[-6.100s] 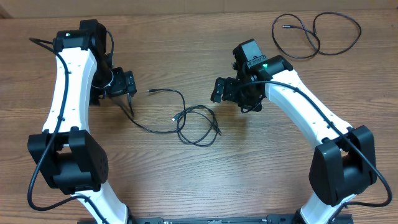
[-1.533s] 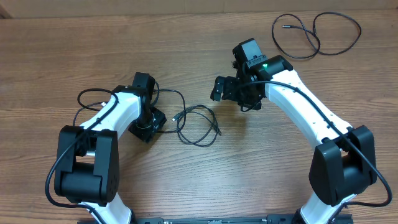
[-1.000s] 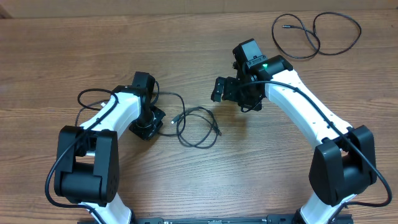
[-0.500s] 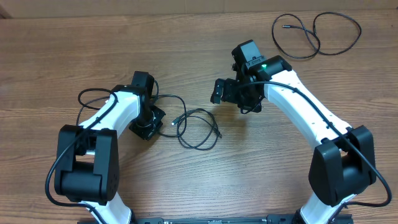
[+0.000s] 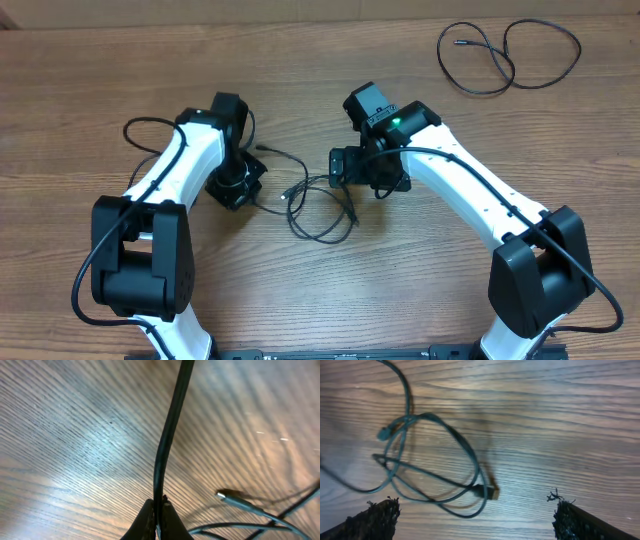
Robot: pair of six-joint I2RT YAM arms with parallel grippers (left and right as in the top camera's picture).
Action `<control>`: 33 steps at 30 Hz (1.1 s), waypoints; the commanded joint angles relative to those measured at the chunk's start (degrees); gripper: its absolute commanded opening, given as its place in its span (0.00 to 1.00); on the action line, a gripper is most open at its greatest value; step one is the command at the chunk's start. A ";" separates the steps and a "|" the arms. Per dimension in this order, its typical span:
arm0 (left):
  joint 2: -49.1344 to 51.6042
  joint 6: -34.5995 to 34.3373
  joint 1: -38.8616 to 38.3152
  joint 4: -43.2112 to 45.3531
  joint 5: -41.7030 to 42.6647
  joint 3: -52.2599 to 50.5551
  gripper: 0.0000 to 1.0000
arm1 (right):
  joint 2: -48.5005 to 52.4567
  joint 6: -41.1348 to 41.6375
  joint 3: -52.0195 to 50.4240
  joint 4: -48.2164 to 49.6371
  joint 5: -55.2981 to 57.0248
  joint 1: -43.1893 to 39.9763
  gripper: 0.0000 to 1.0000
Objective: Untangle cables
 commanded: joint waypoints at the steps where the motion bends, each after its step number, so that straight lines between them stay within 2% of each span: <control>1: -1.62 1.60 -0.11 -1.09 0.07 2.91 0.04 | 0.02 0.79 -0.50 -0.39 1.66 0.09 1.00; 5: -1.92 1.62 -0.11 -1.53 -0.02 4.39 0.04 | 0.02 0.76 -3.04 0.72 1.53 1.25 1.00; 15: -1.97 1.60 -0.11 -1.88 -0.02 4.42 0.04 | 0.02 3.21 -12.98 10.64 -2.08 1.90 1.00; 22: -1.99 1.57 -0.11 -1.92 0.15 4.42 0.04 | 0.02 3.19 -14.29 11.76 -2.47 1.95 1.00; 26: -2.21 1.81 -0.09 -2.10 3.02 4.44 0.04 | 0.02 3.21 -15.08 13.20 -1.22 1.95 1.00; 33: -5.55 5.44 -0.11 -3.32 4.13 6.25 0.04 | 0.02 4.72 -18.34 17.75 -0.55 1.95 1.00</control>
